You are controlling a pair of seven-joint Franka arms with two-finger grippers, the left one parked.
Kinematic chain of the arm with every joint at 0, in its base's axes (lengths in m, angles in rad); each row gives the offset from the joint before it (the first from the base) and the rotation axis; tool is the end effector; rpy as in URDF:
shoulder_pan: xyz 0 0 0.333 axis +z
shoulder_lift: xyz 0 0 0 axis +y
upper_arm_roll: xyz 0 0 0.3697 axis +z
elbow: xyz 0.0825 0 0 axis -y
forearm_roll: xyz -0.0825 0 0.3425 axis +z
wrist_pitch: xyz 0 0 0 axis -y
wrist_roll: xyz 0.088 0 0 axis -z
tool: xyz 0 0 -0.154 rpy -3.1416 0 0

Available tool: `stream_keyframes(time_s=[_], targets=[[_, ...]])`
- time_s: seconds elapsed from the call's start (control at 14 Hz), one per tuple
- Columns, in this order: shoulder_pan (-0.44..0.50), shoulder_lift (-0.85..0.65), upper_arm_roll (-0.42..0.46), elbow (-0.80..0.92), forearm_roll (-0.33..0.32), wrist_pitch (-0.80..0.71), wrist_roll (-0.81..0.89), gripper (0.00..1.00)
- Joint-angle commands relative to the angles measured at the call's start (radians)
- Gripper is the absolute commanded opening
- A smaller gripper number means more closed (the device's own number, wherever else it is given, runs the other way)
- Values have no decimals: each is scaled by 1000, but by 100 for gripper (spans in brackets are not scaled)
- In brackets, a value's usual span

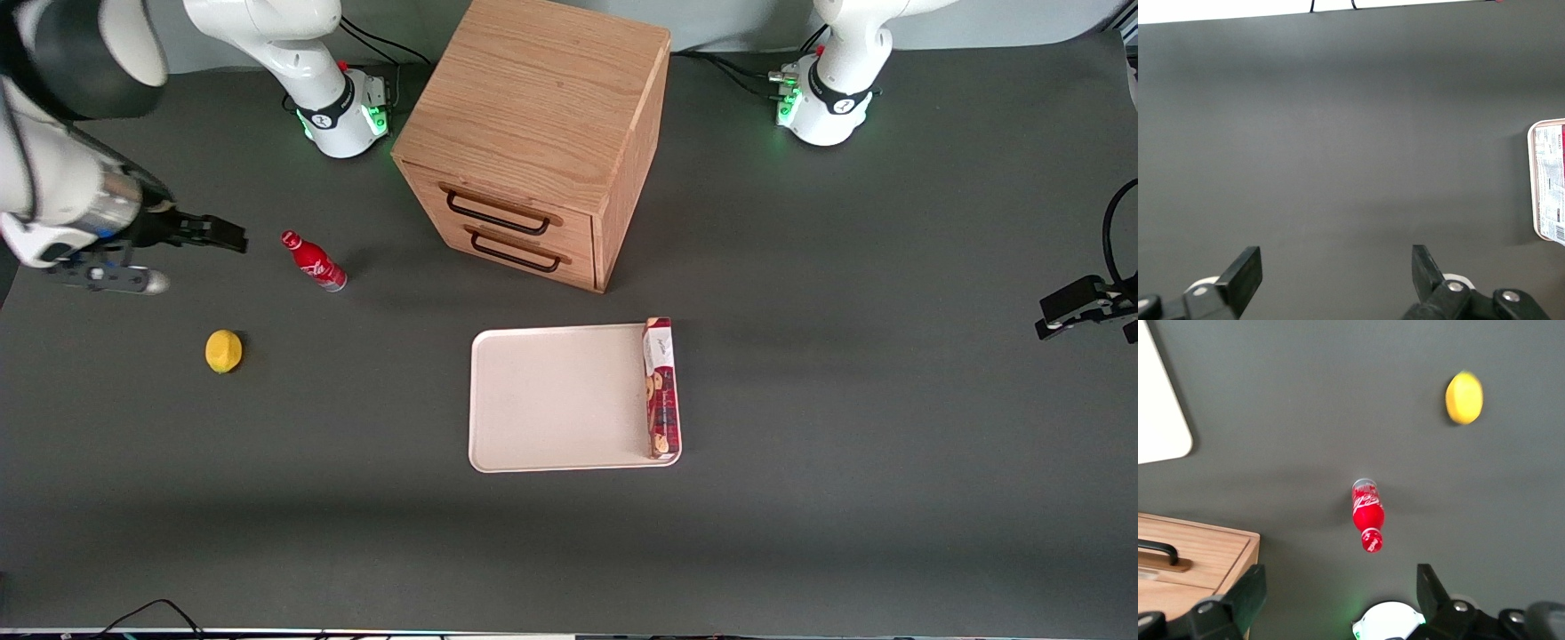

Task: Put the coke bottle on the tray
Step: 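Move the open right gripper down over the red Coca-Cola bottle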

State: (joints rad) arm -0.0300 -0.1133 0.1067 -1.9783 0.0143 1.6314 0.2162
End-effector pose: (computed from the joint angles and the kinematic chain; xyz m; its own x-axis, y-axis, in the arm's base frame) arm 0.4404 0.0379 0.5188 0.9630 -0.1454 -0.2270 -0.1380 -0.9893 0.0482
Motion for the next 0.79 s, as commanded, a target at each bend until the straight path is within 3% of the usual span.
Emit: stream_keyframes(time_s=[0.0,0.29,0.71], targets=[[4,-133,39,-322,18,218,77,100],[4,-138,42,-587,15,537,78,100],[4,-138,44,-654,3,579,77,100]])
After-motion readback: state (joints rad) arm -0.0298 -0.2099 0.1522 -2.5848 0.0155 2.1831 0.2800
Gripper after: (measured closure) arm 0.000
